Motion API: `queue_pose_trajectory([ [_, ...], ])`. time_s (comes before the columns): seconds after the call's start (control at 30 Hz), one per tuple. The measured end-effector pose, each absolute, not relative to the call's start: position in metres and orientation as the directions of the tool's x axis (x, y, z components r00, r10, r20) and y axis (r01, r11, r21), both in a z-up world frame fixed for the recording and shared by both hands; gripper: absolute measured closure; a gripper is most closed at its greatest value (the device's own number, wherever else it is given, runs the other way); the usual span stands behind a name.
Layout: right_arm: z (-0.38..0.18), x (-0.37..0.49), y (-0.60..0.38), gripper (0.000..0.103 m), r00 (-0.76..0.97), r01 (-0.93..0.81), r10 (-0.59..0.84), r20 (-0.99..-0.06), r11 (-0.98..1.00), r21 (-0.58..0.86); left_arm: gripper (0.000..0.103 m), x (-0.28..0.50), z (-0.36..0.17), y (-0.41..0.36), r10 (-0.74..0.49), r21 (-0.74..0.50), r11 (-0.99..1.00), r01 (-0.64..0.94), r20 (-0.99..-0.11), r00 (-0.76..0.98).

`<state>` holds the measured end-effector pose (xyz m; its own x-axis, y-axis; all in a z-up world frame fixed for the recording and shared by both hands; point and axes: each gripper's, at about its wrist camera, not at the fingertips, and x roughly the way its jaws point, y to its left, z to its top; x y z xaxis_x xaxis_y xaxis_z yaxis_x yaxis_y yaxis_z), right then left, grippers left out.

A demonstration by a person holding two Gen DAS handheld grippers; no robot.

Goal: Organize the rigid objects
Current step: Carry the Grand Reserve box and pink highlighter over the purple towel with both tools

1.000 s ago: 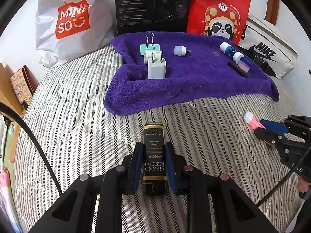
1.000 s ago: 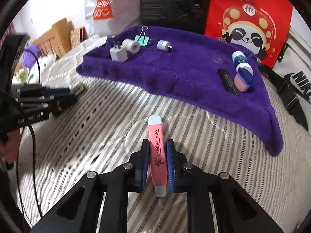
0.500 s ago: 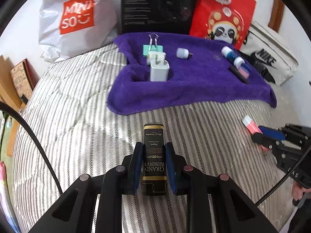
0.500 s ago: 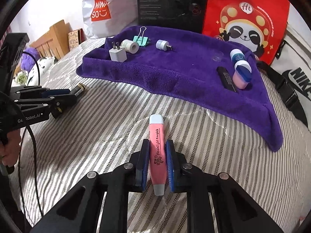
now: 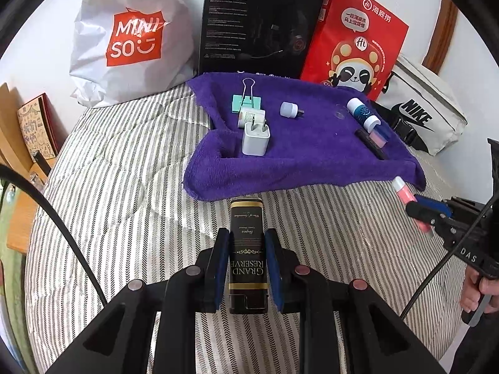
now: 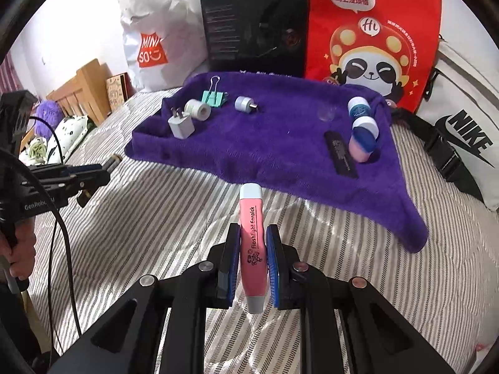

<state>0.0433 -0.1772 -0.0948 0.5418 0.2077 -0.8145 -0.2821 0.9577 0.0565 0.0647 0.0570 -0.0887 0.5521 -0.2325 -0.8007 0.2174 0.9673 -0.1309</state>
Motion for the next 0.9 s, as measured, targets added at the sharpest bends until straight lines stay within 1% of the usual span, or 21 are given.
queue_pose_trajectory([
  [0.5, -0.080, 0.066, -0.197, 0.086, 0.583, -0.232, 0.197, -0.789, 0.970, 0.071, 0.081, 0.082, -0.076, 0.041, -0.248, -0.115, 0.958, 0.263, -0.794, 0.555],
  [0.9, -0.073, 0.098, -0.218, 0.086, 0.609, -0.169, 0.172, -0.774, 0.982, 0.085, 0.081, 0.115, -0.063, 0.018, -0.284, -0.127, 0.944, 0.304, -0.780, 0.558],
])
